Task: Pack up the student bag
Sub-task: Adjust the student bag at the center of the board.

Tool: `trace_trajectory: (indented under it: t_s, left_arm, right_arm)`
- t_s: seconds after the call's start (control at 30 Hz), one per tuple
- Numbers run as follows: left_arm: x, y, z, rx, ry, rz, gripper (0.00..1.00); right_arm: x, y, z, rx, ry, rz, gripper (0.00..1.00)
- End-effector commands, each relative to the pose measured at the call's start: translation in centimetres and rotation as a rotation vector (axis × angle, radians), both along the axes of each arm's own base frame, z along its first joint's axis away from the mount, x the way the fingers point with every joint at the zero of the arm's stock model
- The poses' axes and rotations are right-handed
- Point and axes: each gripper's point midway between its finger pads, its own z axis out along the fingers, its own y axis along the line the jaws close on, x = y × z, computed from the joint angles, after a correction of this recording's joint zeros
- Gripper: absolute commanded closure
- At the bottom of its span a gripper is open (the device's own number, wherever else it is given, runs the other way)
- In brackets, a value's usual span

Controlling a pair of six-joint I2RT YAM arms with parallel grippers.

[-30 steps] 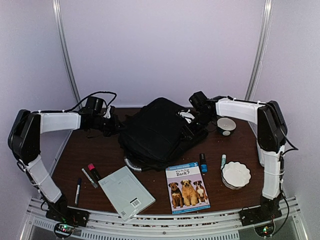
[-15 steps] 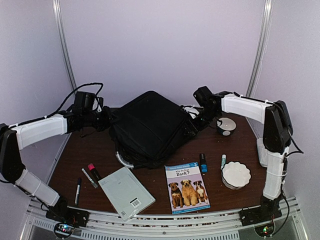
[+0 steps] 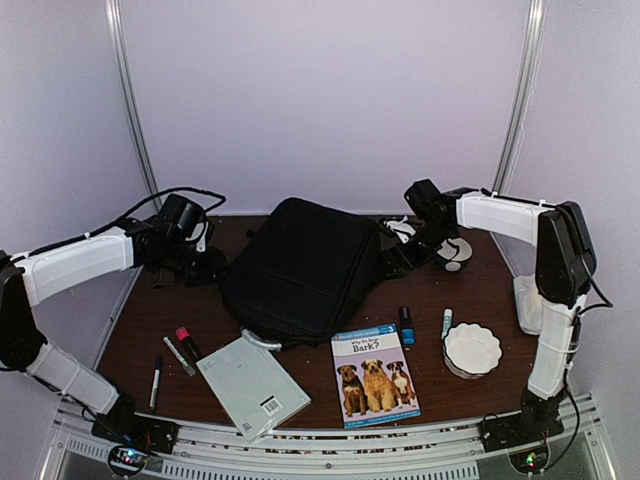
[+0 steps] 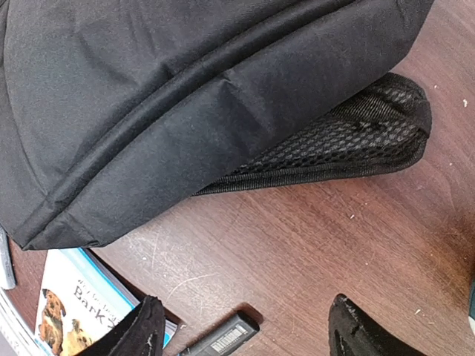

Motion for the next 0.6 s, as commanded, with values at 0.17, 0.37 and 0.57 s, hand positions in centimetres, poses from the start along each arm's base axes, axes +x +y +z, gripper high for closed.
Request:
trace_trajectory:
  t_s: [0.17,0.37,0.57]
  left_arm:
    - [-3.5,-8.1,7.6,0.522,-0.505,-0.819,0.54]
    - [-4.8,-11.3,4.6,0.601,-0.407,-1.149,0.70]
    - [-7.2,-13.5,0.6,0.571,-0.338,-1.367,0.61]
  right_arm:
    - [-1.7,0.6,-0.7,0.063,0.033,0.041,0.25]
    - [-2.4,0.9,-0.8,0.087,0.046,0.061,0.26]
    - [-2.5,1.2,0.0,0.110,0.033,0.079,0.26]
